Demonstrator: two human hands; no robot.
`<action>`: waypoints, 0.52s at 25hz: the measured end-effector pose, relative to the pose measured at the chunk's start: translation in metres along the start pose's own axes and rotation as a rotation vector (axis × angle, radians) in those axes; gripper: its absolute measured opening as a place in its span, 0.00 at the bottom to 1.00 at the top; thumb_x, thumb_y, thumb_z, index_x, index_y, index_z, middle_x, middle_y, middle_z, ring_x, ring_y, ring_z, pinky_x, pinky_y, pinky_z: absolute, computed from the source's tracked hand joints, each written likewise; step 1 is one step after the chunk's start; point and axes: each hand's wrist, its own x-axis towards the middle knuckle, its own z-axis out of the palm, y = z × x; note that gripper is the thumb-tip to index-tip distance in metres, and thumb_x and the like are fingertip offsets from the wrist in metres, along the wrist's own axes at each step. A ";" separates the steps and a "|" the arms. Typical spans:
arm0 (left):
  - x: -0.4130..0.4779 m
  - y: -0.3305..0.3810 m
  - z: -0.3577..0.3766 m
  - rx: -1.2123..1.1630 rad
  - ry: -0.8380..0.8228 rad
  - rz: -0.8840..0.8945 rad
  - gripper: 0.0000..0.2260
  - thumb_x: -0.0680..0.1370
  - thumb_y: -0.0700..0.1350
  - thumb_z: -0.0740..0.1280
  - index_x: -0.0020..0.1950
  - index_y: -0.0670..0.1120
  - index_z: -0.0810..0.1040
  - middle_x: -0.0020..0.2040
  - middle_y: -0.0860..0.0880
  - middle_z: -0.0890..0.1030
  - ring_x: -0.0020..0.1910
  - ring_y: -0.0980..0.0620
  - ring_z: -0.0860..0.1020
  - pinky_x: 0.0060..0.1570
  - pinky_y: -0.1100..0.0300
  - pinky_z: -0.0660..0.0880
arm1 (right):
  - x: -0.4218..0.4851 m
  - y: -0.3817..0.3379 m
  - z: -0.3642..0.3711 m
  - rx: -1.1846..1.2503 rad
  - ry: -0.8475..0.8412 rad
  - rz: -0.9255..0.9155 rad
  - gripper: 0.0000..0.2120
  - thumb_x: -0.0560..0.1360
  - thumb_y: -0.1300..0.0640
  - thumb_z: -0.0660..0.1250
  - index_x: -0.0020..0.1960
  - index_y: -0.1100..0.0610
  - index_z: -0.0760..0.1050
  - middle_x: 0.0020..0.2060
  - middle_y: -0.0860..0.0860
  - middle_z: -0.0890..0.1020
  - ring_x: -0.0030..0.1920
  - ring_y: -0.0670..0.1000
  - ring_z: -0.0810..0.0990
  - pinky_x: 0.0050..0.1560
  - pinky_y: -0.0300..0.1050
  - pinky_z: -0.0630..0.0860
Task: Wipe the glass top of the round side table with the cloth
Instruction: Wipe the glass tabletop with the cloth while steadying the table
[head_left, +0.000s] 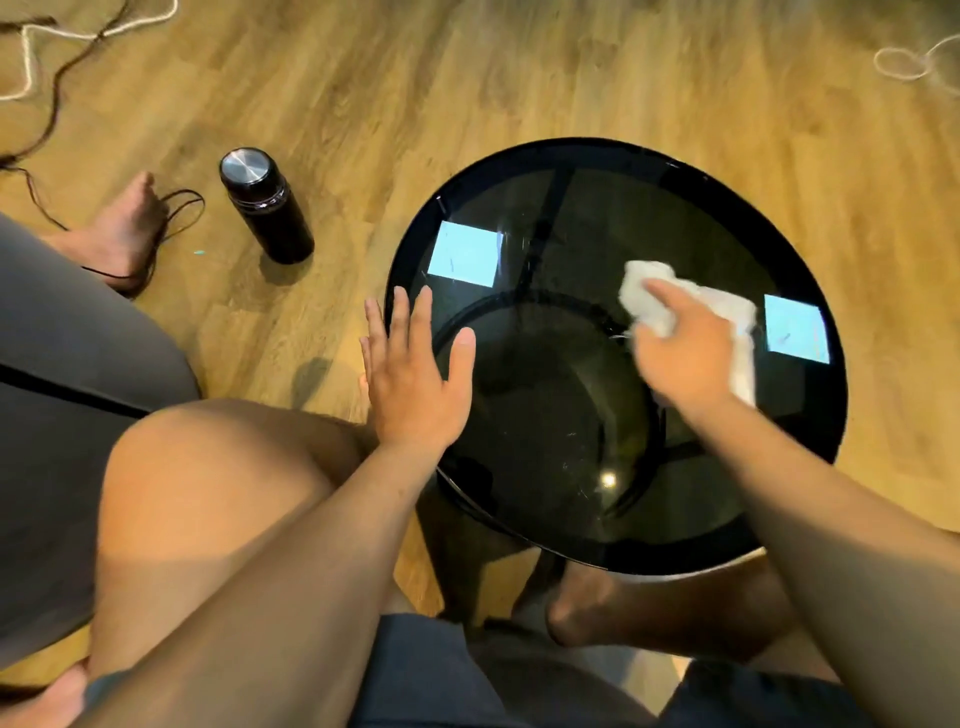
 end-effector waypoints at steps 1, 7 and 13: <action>0.000 0.000 0.000 -0.020 0.004 -0.003 0.32 0.79 0.65 0.45 0.80 0.52 0.56 0.81 0.49 0.54 0.80 0.48 0.42 0.78 0.44 0.45 | -0.008 -0.030 0.022 0.081 -0.071 -0.093 0.12 0.70 0.58 0.61 0.51 0.49 0.78 0.46 0.48 0.82 0.51 0.53 0.80 0.49 0.30 0.70; -0.006 0.006 -0.004 0.066 0.031 0.083 0.31 0.79 0.63 0.45 0.79 0.49 0.59 0.81 0.47 0.57 0.81 0.47 0.45 0.77 0.42 0.37 | -0.066 -0.067 0.026 0.267 -0.459 -0.488 0.25 0.75 0.56 0.69 0.71 0.52 0.71 0.64 0.51 0.78 0.65 0.48 0.74 0.67 0.40 0.67; -0.003 0.006 -0.002 0.236 -0.061 0.198 0.31 0.79 0.65 0.44 0.79 0.53 0.57 0.81 0.49 0.57 0.81 0.49 0.48 0.77 0.41 0.43 | -0.018 0.106 -0.060 -0.115 -0.216 -0.078 0.27 0.73 0.52 0.67 0.71 0.44 0.69 0.63 0.56 0.79 0.57 0.61 0.79 0.57 0.46 0.73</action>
